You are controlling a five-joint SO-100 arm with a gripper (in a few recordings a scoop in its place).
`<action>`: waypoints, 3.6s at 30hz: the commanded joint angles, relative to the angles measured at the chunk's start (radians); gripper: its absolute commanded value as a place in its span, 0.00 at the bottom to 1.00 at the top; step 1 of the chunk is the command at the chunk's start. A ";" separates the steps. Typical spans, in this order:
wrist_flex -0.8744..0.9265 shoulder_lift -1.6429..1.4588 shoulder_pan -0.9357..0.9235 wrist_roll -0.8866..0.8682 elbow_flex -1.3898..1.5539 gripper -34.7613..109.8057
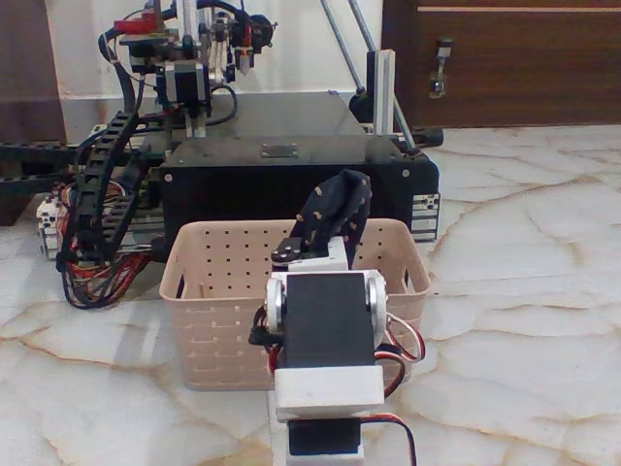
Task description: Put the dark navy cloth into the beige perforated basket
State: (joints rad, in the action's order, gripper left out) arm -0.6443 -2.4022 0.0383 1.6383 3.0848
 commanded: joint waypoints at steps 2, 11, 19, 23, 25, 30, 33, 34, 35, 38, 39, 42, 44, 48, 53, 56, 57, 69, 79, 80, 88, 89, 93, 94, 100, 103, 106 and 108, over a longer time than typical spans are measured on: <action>0.006 -0.026 -0.026 -0.098 -0.003 0.24; -0.003 -0.026 -0.017 -0.103 -0.003 0.24; 0.032 -0.014 0.005 -0.127 -0.069 0.24; 0.123 0.014 0.023 -0.178 -0.209 0.24; 0.152 0.029 0.031 -0.196 -0.264 0.24; 0.276 0.086 0.051 -0.236 -0.425 0.24; 0.345 0.126 0.061 -0.284 -0.537 0.24; 0.357 0.140 0.066 -0.299 -0.565 0.24; 0.370 0.153 0.071 -0.321 -0.594 0.24; 0.414 0.219 0.094 -0.414 -0.724 0.24; 0.423 0.252 0.098 -0.437 -0.762 0.24; 0.488 0.337 0.106 -0.528 -0.908 0.24; 0.548 0.399 0.107 -0.595 -1.011 0.24; 0.649 0.525 0.114 -0.867 -1.256 0.24; 1.049 0.684 0.101 -1.111 -1.618 0.24; 1.264 0.822 0.094 -1.197 -1.822 0.24; 1.339 0.870 0.087 -1.224 -1.885 0.24; 1.540 1.118 0.072 -1.325 -2.020 0.24; 1.657 1.088 0.057 -1.345 -2.014 0.31; 1.744 1.088 0.052 -1.335 -2.006 0.31; 1.460 0.974 0.034 -1.324 -1.815 0.28; 1.401 0.925 0.029 -1.324 -1.741 0.28; 1.212 0.770 0.005 -1.327 -1.516 0.25; 1.172 0.729 0.005 -1.322 -1.460 0.25; 0.905 0.569 -0.011 -1.201 -1.189 0.24; 0.764 0.456 -0.012 -1.089 -1.014 0.24; 0.663 0.373 -0.009 -0.950 -0.874 0.24; 0.572 0.321 -0.014 -0.868 -0.776 0.24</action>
State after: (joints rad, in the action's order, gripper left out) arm -0.0476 -2.0402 0.0337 0.7547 2.3040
